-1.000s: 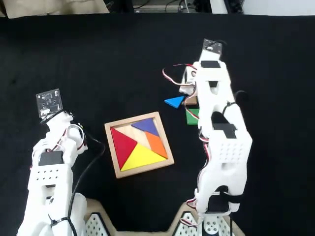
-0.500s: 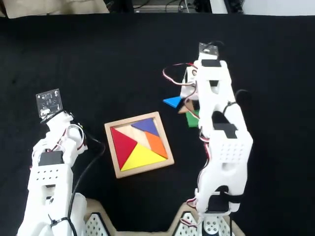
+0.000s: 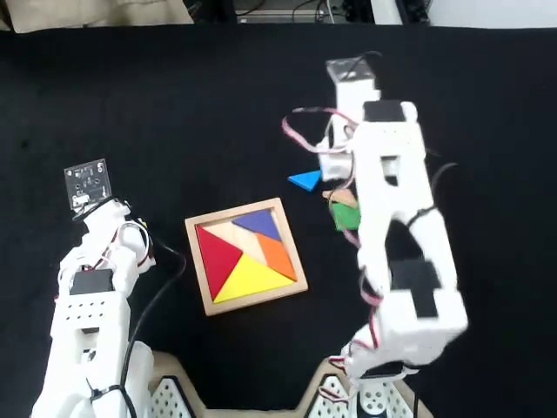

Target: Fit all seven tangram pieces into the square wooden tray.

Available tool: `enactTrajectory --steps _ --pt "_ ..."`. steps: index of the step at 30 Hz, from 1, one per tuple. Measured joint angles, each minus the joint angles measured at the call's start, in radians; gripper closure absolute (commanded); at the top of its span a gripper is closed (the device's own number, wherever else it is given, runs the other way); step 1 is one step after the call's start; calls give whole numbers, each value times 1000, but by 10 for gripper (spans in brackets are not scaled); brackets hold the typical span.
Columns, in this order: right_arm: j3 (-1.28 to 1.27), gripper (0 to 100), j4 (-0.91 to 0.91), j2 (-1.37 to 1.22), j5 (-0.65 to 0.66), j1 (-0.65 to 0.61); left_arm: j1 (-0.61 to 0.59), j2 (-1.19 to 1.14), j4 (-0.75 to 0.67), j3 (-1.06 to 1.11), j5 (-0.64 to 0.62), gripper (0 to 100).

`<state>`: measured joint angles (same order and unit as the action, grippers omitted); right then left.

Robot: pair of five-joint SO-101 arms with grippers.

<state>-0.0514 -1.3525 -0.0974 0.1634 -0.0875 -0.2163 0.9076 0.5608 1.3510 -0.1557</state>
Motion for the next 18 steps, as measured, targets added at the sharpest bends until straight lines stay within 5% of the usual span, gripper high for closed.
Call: enactTrajectory --steps 3,8,14,18 --pt "-100 976 49 118 41 -11 0 0 0 0 0 970" --pt "-196 806 120 164 190 -11 0 0 0 0 0 970" --pt "-157 790 109 -29 443 -5 0 0 0 0 0 970" --pt "34 790 40 -235 489 51 0 0 0 0 0 970"
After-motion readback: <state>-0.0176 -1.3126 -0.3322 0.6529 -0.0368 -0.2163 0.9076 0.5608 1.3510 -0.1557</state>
